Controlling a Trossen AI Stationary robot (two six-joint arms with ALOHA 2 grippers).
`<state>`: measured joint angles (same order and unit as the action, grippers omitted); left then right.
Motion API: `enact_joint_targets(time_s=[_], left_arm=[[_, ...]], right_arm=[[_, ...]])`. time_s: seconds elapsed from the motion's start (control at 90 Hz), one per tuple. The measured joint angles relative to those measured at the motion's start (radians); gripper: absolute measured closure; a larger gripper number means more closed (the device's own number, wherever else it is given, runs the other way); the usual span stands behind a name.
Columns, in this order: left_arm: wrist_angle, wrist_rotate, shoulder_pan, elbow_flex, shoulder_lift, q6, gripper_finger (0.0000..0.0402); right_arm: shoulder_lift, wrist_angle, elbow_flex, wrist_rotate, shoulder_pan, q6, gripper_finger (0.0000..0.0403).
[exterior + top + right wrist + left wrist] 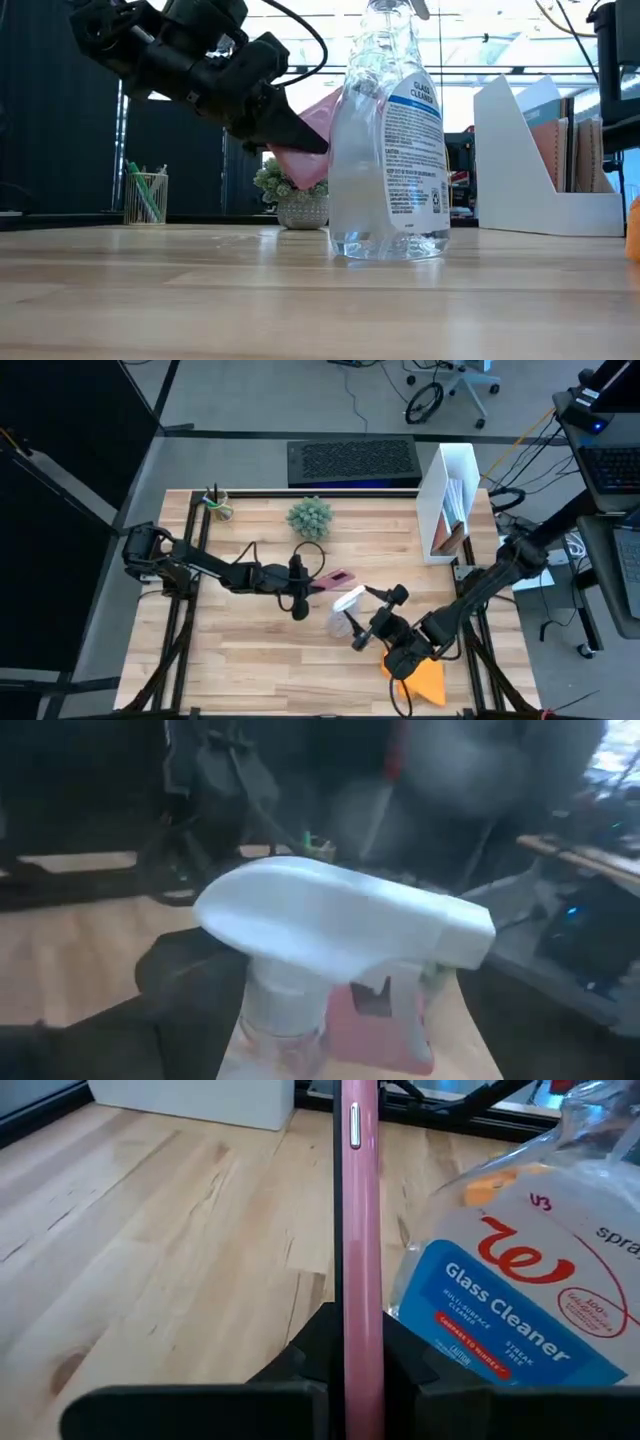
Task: Apply microfiber cloth
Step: Spray the back of the cellphone using the spray bottle
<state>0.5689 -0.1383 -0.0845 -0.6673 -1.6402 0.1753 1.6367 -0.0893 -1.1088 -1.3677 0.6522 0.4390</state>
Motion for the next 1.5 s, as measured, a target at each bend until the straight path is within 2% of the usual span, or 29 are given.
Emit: enact_joint_targets(time_s=[0.189,0.467,0.622,0.711,0.8,0.967,1.078,1.189,1.333,1.5], left_arm=[[0.000,0.004,-0.007,-0.016,0.001,0.027,0.0386],[-0.107,0.013,-0.084,-0.017,0.001,0.055,0.0386],[-0.165,-0.038,-0.090,-0.017,0.001,0.055,0.0386],[-0.165,-0.055,-0.084,-0.017,0.001,0.055,0.0386],[-0.162,-0.055,-0.079,-0.017,0.001,0.055,0.0386],[-0.153,-0.057,-0.079,-0.018,0.001,0.054,0.0386],[-0.148,-0.046,-0.079,-0.018,0.001,0.054,0.0386],[-0.136,-0.035,-0.079,-0.018,0.001,0.054,0.0386],[-0.056,-0.015,-0.078,-0.018,0.001,0.027,0.0386],[-0.047,0.025,-0.079,-0.018,0.001,0.021,0.0386]], right_arm=[[0.033,0.011,0.000,0.010,-0.029,0.066,0.0064],[0.012,0.008,0.000,0.015,-0.029,0.028,0.0064],[-0.004,0.001,0.001,0.053,0.012,-0.072,0.0064],[-0.035,-0.029,0.000,0.142,0.060,-0.070,0.0064],[-0.055,-0.134,-0.001,0.197,0.108,0.028,0.0064],[-0.060,-0.466,-0.001,0.214,0.152,0.379,0.0064],[-0.061,-0.600,0.009,0.372,0.134,0.540,0.0064],[-0.057,-0.576,0.043,0.537,0.128,0.596,0.0064],[-0.016,-0.407,0.115,0.573,0.111,0.593,0.0064],[0.020,-0.412,0.123,0.583,0.089,0.612,0.0064]])
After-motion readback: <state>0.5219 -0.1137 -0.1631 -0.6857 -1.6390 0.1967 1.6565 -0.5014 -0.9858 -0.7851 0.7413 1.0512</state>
